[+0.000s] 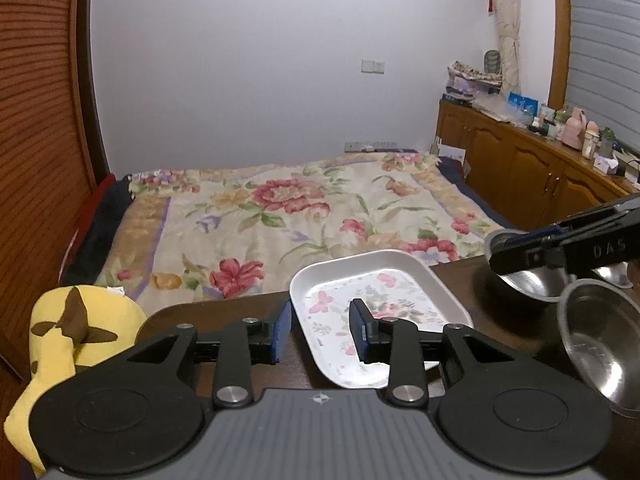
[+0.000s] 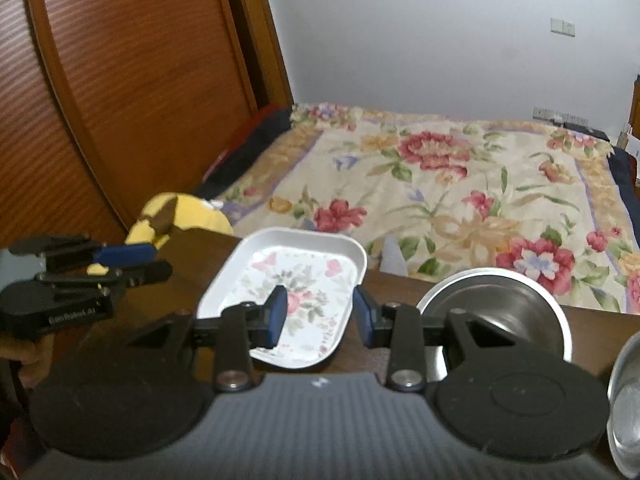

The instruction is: Organize plates and bowls

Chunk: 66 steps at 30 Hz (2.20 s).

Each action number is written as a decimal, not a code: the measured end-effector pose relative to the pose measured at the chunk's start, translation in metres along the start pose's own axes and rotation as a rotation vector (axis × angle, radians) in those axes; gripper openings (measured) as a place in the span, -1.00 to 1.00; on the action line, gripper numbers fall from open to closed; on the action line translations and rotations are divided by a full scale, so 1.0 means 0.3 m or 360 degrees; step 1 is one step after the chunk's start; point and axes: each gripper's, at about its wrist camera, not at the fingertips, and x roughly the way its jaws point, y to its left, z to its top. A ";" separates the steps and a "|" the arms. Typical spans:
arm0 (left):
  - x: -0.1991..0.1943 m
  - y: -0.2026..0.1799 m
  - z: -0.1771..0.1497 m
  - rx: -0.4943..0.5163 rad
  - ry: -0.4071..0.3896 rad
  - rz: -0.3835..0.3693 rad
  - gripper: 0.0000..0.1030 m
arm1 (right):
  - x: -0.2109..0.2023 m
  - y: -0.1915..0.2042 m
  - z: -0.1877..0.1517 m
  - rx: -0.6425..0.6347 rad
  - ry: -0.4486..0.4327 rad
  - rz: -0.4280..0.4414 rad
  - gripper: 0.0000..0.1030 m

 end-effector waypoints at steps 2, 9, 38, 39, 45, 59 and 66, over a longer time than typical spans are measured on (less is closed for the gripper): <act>0.033 0.012 -0.007 -0.0017 0.0025 -0.0010 -0.34 | 0.038 -0.003 0.001 -0.0011 0.0044 -0.0003 -0.27; 0.128 0.047 -0.036 -0.0066 0.0121 -0.0053 -0.34 | 0.142 -0.028 -0.001 -0.0036 0.0179 -0.0032 -0.30; 0.216 0.065 -0.078 -0.0181 0.0245 -0.0139 -0.76 | 0.244 -0.032 0.001 -0.0125 0.0339 -0.0013 -0.76; 0.216 0.063 -0.078 -0.0183 0.0246 -0.0139 -0.76 | 0.245 -0.030 0.001 -0.0132 0.0339 -0.0015 -0.76; 0.215 0.059 -0.078 -0.0190 0.0246 -0.0128 -0.77 | 0.250 -0.029 -0.004 -0.0165 0.0334 -0.0019 -0.76; 0.114 0.052 -0.058 -0.0167 0.0208 -0.0079 -0.78 | 0.183 -0.005 -0.016 -0.0144 0.0274 0.0053 -0.76; 0.018 0.028 -0.041 -0.0146 0.0128 -0.0072 -0.77 | 0.101 0.023 -0.017 -0.0142 0.0211 0.0055 -0.76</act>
